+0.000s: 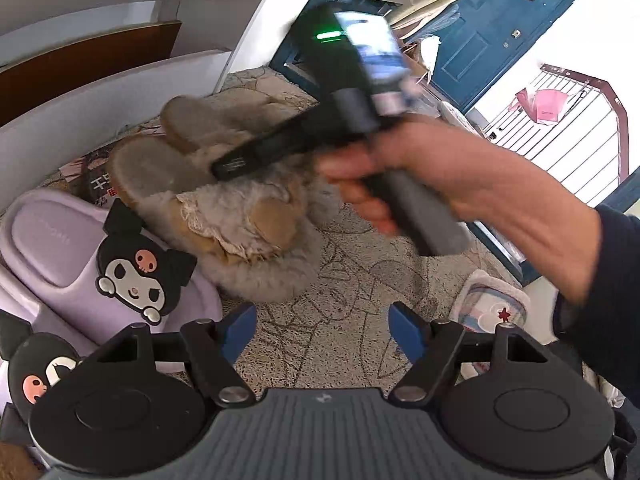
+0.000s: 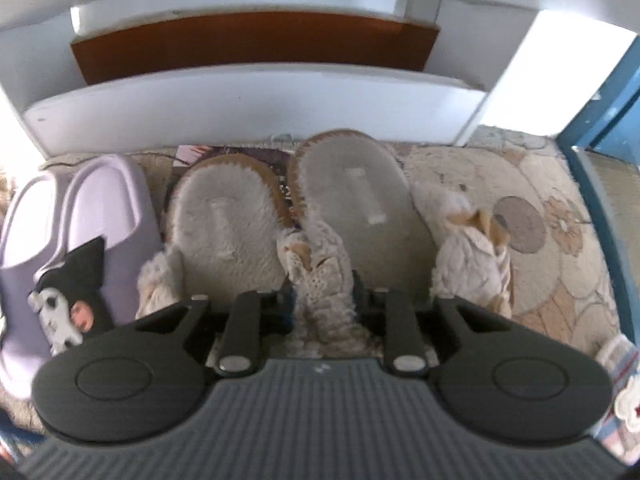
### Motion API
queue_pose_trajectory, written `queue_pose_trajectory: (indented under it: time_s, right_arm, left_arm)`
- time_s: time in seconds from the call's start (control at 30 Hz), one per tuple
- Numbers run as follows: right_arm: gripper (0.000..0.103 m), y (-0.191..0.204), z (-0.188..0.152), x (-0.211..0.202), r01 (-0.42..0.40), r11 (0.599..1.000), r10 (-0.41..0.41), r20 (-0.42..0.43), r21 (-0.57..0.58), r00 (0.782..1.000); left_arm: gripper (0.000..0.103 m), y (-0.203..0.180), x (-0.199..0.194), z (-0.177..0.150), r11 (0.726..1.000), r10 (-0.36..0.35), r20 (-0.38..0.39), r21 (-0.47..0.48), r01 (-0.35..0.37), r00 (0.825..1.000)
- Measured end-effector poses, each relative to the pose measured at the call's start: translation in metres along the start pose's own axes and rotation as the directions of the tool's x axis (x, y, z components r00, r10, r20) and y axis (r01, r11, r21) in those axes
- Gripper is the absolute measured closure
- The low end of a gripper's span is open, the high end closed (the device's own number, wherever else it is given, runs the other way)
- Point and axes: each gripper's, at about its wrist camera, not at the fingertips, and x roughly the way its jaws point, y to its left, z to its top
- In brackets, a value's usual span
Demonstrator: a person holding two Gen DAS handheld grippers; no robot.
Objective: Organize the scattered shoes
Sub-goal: 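Lower the fluffy slippers beside the lavender slides and open the right tool, then grasp the pink striped star slipper by its strap with the right tool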
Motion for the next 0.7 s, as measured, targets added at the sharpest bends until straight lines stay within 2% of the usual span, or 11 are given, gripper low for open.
queue_pose_trajectory:
  time_s: [0.07,0.2,0.3,0.37,0.4,0.47,0.53,0.6,0.67,0.7]
  right_arm:
    - [0.081,0.002,0.005,0.01,0.031,0.999,-0.031,0.018,0.01,0.999]
    - [0.08,-0.011,0.01,0.014,0.075,0.988,-0.087,0.086,0.133,0.992]
    - [0.074,-0.002,0.002,0.017,0.077,0.993,-0.087,0.118,0.091,0.989]
    - [0.061,0.0,-0.002,0.012,0.074,0.994,-0.085,0.14,0.085,0.986]
    - [0.058,-0.003,-0.004,0.003,0.061,0.991,-0.082,0.171,0.12,0.982]
    - [0.036,-0.009,-0.009,-0.015,0.049,0.983,-0.09,0.231,0.178,0.969]
    - [0.03,-0.017,-0.017,-0.039,0.043,0.97,-0.114,0.293,0.238,0.949]
    - [0.029,-0.03,-0.034,-0.06,0.038,0.953,-0.137,0.317,0.301,0.938]
    - [0.029,-0.045,-0.054,-0.069,0.069,0.922,-0.189,0.289,0.38,0.938]
    - [0.03,-0.061,-0.072,-0.072,0.104,0.886,-0.235,0.245,0.452,0.941]
  left_arm:
    - [0.027,0.001,0.001,-0.001,1.0,0.007,-0.004,-0.002,-0.007,1.0]
    - [0.027,0.003,0.001,0.0,1.0,0.012,-0.003,-0.013,-0.012,1.0]
    - [0.027,0.001,0.003,0.0,1.0,0.006,0.0,-0.014,-0.006,1.0]
    - [0.027,0.0,0.004,0.0,1.0,0.004,0.0,-0.01,-0.004,1.0]
    - [0.027,-0.001,0.005,0.0,1.0,0.002,-0.001,-0.01,-0.002,1.0]
    - [0.027,-0.001,0.006,0.0,1.0,0.001,-0.003,-0.012,-0.001,1.0]
    - [0.027,-0.001,0.007,-0.001,1.0,0.001,-0.002,-0.011,-0.001,1.0]
    - [0.027,-0.001,0.007,-0.001,1.0,0.001,-0.001,-0.011,-0.001,1.0]
    - [0.027,-0.002,0.01,-0.001,1.0,-0.002,-0.006,-0.013,0.002,1.0]
    - [0.027,-0.003,0.012,-0.002,1.0,-0.004,-0.009,-0.012,0.004,1.0]
